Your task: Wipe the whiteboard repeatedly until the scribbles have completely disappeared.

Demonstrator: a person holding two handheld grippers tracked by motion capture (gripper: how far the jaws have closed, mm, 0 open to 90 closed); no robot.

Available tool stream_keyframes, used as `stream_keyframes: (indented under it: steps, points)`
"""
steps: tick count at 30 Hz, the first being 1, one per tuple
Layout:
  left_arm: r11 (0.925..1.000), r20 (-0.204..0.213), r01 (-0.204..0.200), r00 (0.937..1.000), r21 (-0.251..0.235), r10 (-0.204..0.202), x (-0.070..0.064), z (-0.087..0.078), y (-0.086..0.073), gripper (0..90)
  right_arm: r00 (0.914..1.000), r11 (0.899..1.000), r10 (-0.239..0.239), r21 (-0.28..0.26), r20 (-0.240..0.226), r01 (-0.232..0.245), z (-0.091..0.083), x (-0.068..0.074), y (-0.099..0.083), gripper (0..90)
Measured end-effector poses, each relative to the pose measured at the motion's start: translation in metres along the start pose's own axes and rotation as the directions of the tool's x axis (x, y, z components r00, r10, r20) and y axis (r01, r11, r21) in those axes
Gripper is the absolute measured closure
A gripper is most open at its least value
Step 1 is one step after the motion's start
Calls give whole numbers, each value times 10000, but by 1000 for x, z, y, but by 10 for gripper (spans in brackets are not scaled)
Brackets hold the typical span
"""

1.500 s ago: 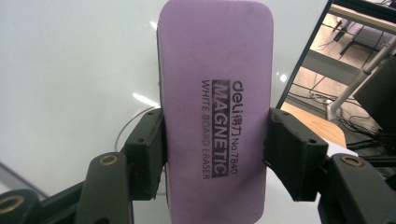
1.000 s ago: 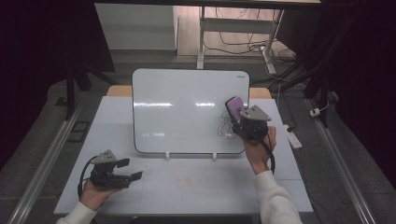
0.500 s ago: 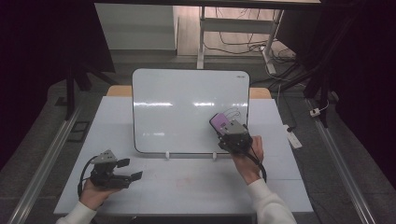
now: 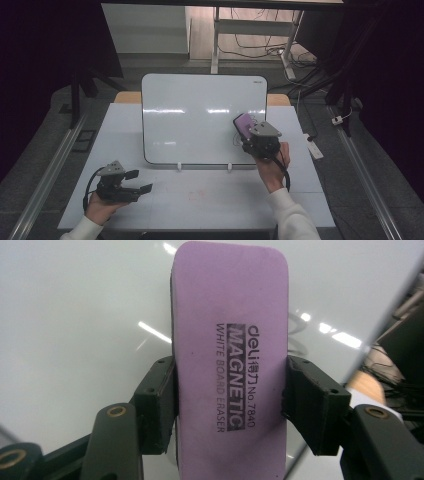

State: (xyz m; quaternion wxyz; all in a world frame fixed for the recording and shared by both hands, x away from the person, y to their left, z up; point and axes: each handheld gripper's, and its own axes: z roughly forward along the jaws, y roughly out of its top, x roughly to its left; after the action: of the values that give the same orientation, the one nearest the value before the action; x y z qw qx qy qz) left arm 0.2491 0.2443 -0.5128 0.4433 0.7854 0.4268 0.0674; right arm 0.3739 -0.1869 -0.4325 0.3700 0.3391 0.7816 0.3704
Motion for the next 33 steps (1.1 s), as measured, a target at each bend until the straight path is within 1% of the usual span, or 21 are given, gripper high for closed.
stream_keyframes:
  steps: [2, 4, 5, 7, 8, 10, 12, 14, 15, 16, 18, 20, 22, 23, 25, 27, 28, 29, 30, 31, 33]
  points:
    - [10000, -2, 0, 10000, 10, 0, 0, 0, 0, 181, 9997, 9996, 248, -95, 56, -247, -2, -8, -1, 403]
    - [10000, -19, -14, 10000, 36, 14, 0, 1, 0, 181, 9985, 9986, 528, -26, -168, -528, -2, -11, -2, 403]
    - [10000, -13, -25, 10000, 48, 25, 0, 1, 0, 181, 9982, 9986, 532, 7, -267, -532, -2, -10, -2, 403]
    - [10000, -10, -40, 10000, 68, 40, 0, 2, 0, 182, 9971, 9989, 467, 121, -598, -461, 0, 0, -5, 403]
    - [10000, -8, -41, 10000, 78, 41, 0, 2, 0, 182, 9967, 9994, 314, 192, -749, -300, 1, 9, -7, 403]
    - [10000, 4, -56, 10000, 75, 56, 0, 2, 0, 182, 9954, 9989, -291, 326, -915, 322, 4, 28, -10, 403]
    - [10000, 16, -62, 10000, 77, 62, 0, 1, 0, 183, 9914, 9979, -466, 389, -1223, 517, 5, 41, -12, 403]
    - [10000, 34, -53, 10000, 66, 53, 0, 1, 0, 183, 9904, 9960, -741, 420, -1165, 794, 6, 48, -13, 404]
    - [10000, 45, -58, 10000, 60, 58, 0, 1, 0, 183, 9899, 9961, -718, 424, -1222, 775, 6, 46, -13, 403]
    - [10000, 50, -60, 10000, 50, 59, 0, 1, 0, 183, 9901, 9976, -489, 415, -1318, 548, 5, 42, -13, 404]
    - [10000, 64, -64, 10000, 40, 64, 0, 1, -1, 184, 9955, 9989, -308, 330, -892, 339, 3, 31, -12, 403]
    - [10000, 57, -69, 10000, 40, 69, 0, 1, -1, 184, 9993, 9998, 59, 215, -356, -52, 0, 15, -11, 403]
    - [10000, 57, -65, 10000, 18, 65, 0, 0, 0, 184, 9999, 9999, 102, 132, 84, -103, -3, 2, -12, 403]
    - [10000, 46, -62, 10000, 13, 62, 0, 0, 0, 185, 9994, 9996, 266, 85, 200, -268, -4, -4, -12, 403]
    - [10000, 41, -48, 10000, 21, 48, 0, 0, 0, 186, 9990, 9991, 414, 60, 160, -415, -4, -8, -13, 403]
    - [10000, 48, -63, 10000, 47, 62, 1, 1, 0, 185, 9998, 9998, 51, 194, 204, -55, -3, -1, -12, 403]
    - [10000, 38, -66, 10000, 63, 65, 0, 1, 0, 186, 9999, 9996, -115, 249, 95, 113, -2, 6, -12, 404]
    - [9999, 38, -73, 10000, 77, 73, 0, 2, 0, 185, 9995, 9993, -246, 293, -177, 252, 0, 16, -12, 403]
    - [9999, 33, -74, 10000, 104, 73, 0, 2, 0, 185, 9987, 9985, -422, 335, -286, 432, 1, 24, -12, 403]
    - [9999, 34, -77, 10000, 105, 76, 0, 2, 0, 185, 9956, 9952, -856, 436, -381, 872, 4, 38, -12, 403]
    - [9999, 42, -84, 10000, 105, 83, 0, 2, 0, 185, 9904, 9903, -1255, 530, -583, 1286, 6, 54, -11, 403]
